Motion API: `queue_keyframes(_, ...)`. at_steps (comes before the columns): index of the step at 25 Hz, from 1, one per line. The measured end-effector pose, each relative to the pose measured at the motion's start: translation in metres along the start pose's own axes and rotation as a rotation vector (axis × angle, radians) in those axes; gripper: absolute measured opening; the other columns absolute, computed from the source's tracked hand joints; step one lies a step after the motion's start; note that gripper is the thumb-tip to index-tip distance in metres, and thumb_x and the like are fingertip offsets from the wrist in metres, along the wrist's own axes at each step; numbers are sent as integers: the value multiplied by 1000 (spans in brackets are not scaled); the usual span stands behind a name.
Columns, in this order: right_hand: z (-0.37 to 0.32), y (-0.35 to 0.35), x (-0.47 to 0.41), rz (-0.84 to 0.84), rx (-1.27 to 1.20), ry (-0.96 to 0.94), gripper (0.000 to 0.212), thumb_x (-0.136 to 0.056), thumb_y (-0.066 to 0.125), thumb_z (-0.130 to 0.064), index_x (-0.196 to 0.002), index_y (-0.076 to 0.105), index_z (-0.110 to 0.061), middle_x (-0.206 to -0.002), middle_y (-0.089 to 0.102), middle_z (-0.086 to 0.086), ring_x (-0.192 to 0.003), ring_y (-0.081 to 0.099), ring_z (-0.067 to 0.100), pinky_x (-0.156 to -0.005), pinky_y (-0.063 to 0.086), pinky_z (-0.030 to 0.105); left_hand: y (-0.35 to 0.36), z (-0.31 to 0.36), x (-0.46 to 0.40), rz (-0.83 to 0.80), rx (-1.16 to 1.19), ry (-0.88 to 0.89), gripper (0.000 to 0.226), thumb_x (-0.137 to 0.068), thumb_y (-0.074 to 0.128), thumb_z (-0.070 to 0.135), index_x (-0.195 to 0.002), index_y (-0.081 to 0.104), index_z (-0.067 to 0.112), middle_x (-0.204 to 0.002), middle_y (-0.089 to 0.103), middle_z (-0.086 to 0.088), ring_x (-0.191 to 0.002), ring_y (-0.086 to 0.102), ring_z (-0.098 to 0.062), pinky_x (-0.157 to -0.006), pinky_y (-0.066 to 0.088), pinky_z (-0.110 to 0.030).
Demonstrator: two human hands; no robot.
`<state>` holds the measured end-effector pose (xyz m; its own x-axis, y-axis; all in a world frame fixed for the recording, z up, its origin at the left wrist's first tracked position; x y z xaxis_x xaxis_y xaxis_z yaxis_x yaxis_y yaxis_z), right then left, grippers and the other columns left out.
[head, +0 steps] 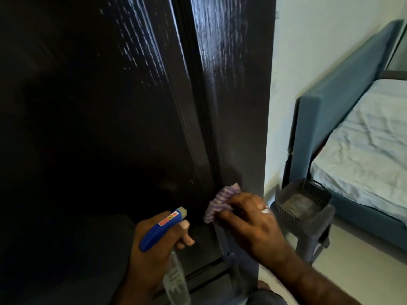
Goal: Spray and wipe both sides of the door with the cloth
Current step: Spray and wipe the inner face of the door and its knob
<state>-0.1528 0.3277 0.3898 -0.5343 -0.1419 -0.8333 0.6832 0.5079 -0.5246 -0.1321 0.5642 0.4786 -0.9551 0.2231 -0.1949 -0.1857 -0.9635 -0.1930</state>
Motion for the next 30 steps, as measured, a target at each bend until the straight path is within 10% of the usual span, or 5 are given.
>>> queue_keyframes(5, 24, -4, 15, 264, -61, 464, 33, -93, 69, -20, -123, 79, -15, -123, 60, 8, -102, 64, 23, -90, 53, 30, 11, -6, -5, -92, -37, 26, 43, -77, 71, 46, -81, 75, 3, -66, 70, -17, -65, 71, -27, -63, 57, -27)
queue_keyframes(14, 12, 8, 20, 134, -36, 413, 26, -94, 78, -28, -119, 76, -22, -116, 69, 0, -101, 69, 25, -89, 53, 39, 29, -9, -12, -123, -67, 26, 40, -76, 68, 48, -67, 71, 9, -64, 68, -18, -61, 71, -26, -57, 56, -25)
queue_keyframes(18, 47, -7, 33, 338, -195, 825, 23, -86, 87, -14, -101, 73, -24, -96, 68, -11, -86, 66, 5, -72, 53, 28, 30, -12, -10, -130, -75, 3, 34, -79, 70, 45, -69, 72, 13, -66, 69, -18, -64, 72, -28, -60, 58, -26)
queue_keyframes(25, -4, 21, 24, -31, -174, 477, 19, -93, 78, -33, -109, 68, -27, -107, 59, -2, -86, 63, 23, -71, 58, 42, 40, -11, -2, -69, -55, -26, 24, -84, 66, 22, -80, 71, -1, -65, 67, -21, -63, 71, -31, -63, 59, -35)
queue_keyframes(30, 16, -4, 4, 158, -169, 673, 33, -83, 88, -24, -110, 70, -30, -104, 62, -8, -85, 63, 13, -70, 58, 34, 26, -6, 5, 31, -34, -56, 15, -89, 74, 27, -74, 78, 26, -68, 68, -18, -67, 72, -33, -72, 63, -44)
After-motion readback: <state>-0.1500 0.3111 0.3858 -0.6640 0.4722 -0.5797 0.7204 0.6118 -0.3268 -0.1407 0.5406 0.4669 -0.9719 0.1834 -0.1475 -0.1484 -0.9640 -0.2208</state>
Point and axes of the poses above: each hand's wrist, its own x-axis away from the middle knuckle, its own y-axis out of the palm, z = x × y, the point moved 2 cm from there along -x, towards the middle knuckle
